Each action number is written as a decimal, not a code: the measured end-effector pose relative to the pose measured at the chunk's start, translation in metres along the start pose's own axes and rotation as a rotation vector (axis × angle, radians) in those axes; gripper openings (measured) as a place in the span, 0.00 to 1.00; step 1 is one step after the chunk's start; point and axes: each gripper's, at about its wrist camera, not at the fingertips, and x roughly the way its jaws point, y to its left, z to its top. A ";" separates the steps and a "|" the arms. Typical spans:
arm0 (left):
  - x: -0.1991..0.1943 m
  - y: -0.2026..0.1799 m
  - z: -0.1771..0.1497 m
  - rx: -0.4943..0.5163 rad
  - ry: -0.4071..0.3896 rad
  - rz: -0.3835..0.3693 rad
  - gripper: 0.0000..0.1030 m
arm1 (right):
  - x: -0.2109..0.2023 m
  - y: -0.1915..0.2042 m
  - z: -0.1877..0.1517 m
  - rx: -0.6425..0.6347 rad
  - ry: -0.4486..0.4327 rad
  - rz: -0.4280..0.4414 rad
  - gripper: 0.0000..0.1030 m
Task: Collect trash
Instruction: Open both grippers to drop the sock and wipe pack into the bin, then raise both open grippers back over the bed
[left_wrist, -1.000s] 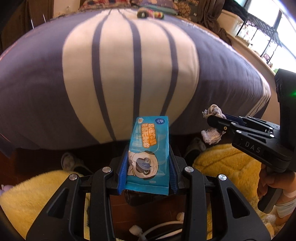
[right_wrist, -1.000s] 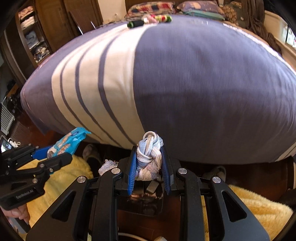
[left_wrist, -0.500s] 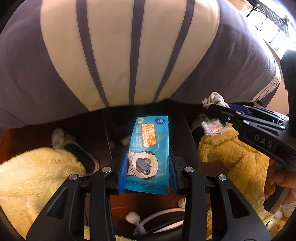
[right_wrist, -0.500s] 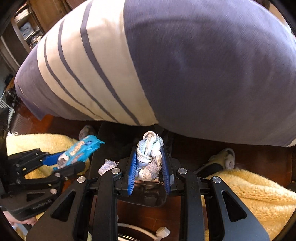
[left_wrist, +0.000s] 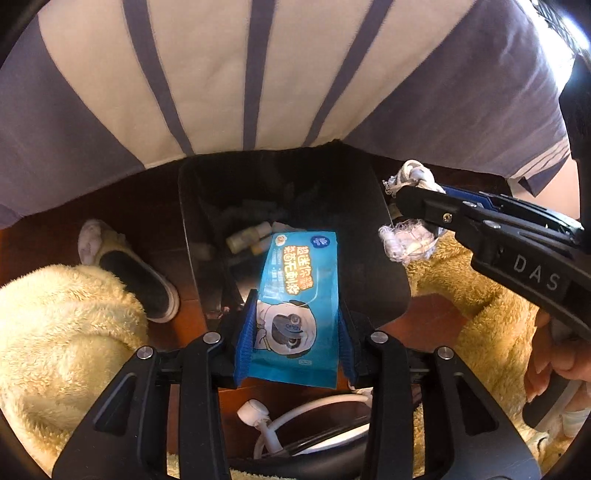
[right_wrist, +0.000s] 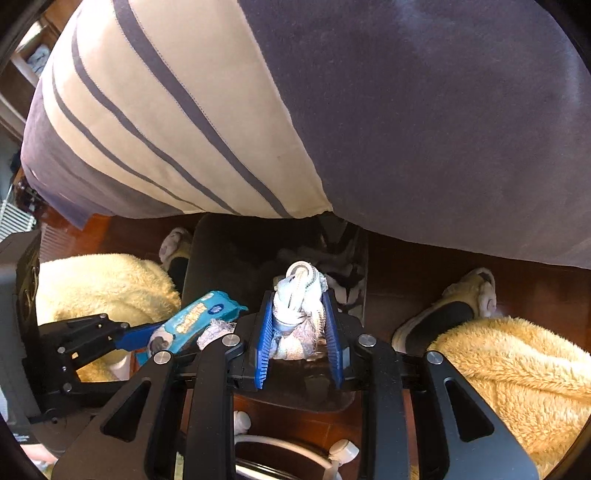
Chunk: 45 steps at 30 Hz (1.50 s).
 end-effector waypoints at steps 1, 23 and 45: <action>-0.001 -0.001 0.001 -0.001 -0.002 -0.004 0.37 | 0.002 0.001 0.001 -0.003 0.005 0.003 0.28; -0.091 -0.004 0.018 0.018 -0.229 0.123 0.92 | -0.072 -0.012 0.019 0.033 -0.174 -0.106 0.95; -0.223 -0.028 0.112 0.092 -0.546 0.177 0.92 | -0.201 -0.031 0.108 -0.024 -0.496 -0.178 0.97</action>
